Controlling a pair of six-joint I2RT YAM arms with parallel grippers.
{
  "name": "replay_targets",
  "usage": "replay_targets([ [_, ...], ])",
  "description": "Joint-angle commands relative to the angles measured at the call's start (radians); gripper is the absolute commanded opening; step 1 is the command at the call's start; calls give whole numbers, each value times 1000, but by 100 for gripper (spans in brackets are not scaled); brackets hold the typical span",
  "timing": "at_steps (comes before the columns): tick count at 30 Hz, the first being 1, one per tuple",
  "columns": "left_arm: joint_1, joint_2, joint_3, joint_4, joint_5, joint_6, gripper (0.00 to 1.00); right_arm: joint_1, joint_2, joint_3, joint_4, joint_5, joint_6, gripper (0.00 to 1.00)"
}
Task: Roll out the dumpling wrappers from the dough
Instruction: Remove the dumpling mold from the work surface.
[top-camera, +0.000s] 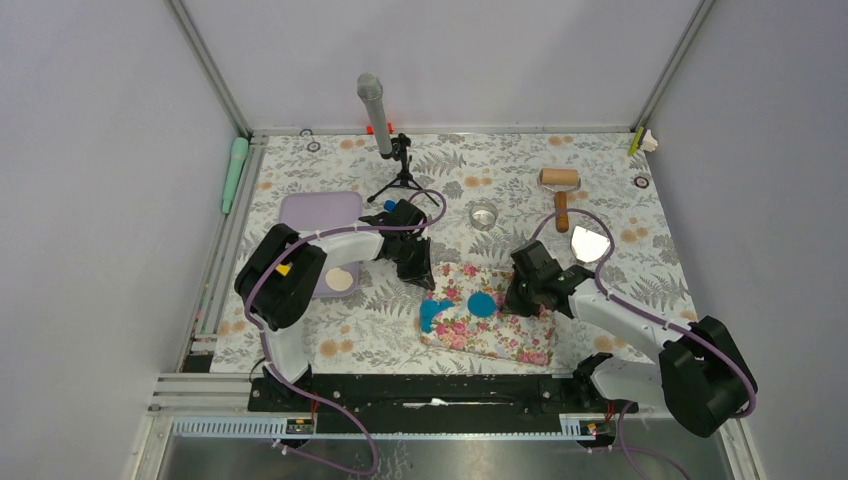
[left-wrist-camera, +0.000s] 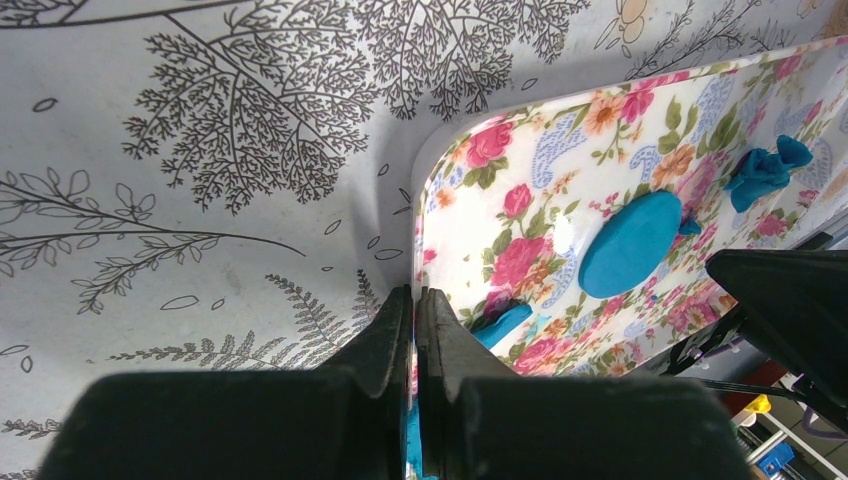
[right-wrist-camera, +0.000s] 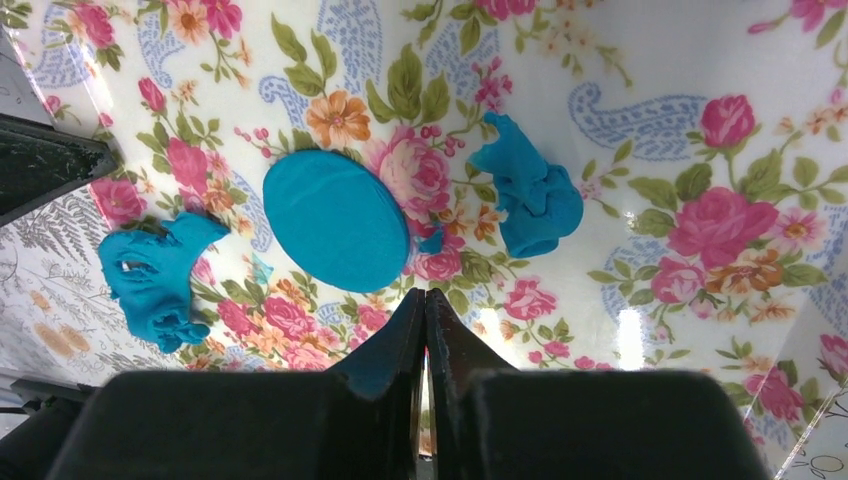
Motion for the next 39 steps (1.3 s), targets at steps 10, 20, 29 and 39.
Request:
replay_targets([
  [10, 11, 38, -21, -44, -61, 18, 0, 7, 127, 106, 56, 63, -47, 9],
  [20, 11, 39, -22, -44, -55, 19, 0, 8, 186, 89, 66, 51, -40, 8],
  [29, 11, 41, -19, -44, -53, 19, 0, 7, 143, 82, -38, 164, -76, 8],
  [39, 10, 41, -15, -47, -43, 26, 0, 6, 61, 123, -69, 239, -98, 8],
])
